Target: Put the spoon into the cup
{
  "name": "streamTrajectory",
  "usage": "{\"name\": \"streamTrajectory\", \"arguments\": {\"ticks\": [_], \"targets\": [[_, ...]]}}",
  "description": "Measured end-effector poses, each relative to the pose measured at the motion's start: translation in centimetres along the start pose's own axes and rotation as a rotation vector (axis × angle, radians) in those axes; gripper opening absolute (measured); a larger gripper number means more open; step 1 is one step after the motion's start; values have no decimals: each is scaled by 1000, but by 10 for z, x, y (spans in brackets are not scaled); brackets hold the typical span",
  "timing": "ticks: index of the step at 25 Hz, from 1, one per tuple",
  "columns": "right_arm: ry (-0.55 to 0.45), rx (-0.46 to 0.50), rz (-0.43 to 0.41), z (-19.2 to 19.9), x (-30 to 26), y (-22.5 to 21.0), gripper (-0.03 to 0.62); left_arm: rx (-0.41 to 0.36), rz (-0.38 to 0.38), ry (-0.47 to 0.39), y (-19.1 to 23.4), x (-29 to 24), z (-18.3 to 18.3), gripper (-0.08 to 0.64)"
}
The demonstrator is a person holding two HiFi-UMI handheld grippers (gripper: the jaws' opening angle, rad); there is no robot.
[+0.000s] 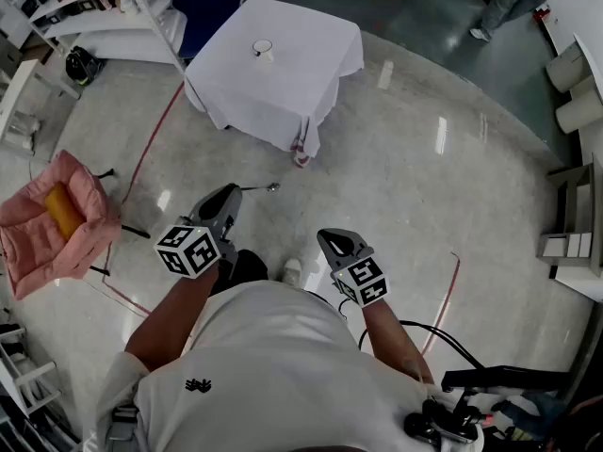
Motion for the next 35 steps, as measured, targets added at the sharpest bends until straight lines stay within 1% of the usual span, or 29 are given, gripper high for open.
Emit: {"name": "streamTrajectory", "arguments": {"ticks": [3, 6, 9, 12, 15, 18, 20, 23, 26, 28, 32, 35], "targets": [[-7, 8, -5, -4, -14, -2, 8, 1, -47, -14, 20, 0, -3, 51], [-16, 14, -7, -12, -25, -8, 8, 14, -69, -10, 35, -7, -4, 51], [-19, 12, -2, -23, -39, -22, 8, 17, -71, -7, 48, -28, -9, 51], [1, 0, -12, -37, -60, -47, 8, 30, -59, -18, 64, -64, -24, 51], [10, 5, -15, -61, -84, -73, 9, 47, -58, -33, 86, -104, -49, 51], [0, 15, -9, -101, -110, -105, 27, 72, -62, -42, 112, -148, -85, 51], [3, 35, -4, -126, -129, -129, 54, 70, -64, -61, 129, -177, -111, 51], [-1, 47, 7, -159, -163, -161, 63, 62, -80, -86, 165, -219, -147, 51], [1, 40, -3, -185, -195, -176, 63, 68, -126, -90, 205, -254, -171, 51], [12, 45, -27, -197, -211, -180, 63, 82, -165, -94, 229, -274, -179, 51], [58, 59, -81, -208, -234, -194, 63, 105, -246, -98, 271, -314, -190, 51], [66, 63, -107, -215, -246, -211, 63, 119, -302, -99, 303, -350, -200, 51]]}}
Point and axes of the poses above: the fingertips, and each gripper's own axes: x backward along the fingers, y to its left, z out of its underside, the point moved 4 cm from there along x, backward along the fingers, and after that the axes turned 1 degree about -y, right-handed, at the moved point
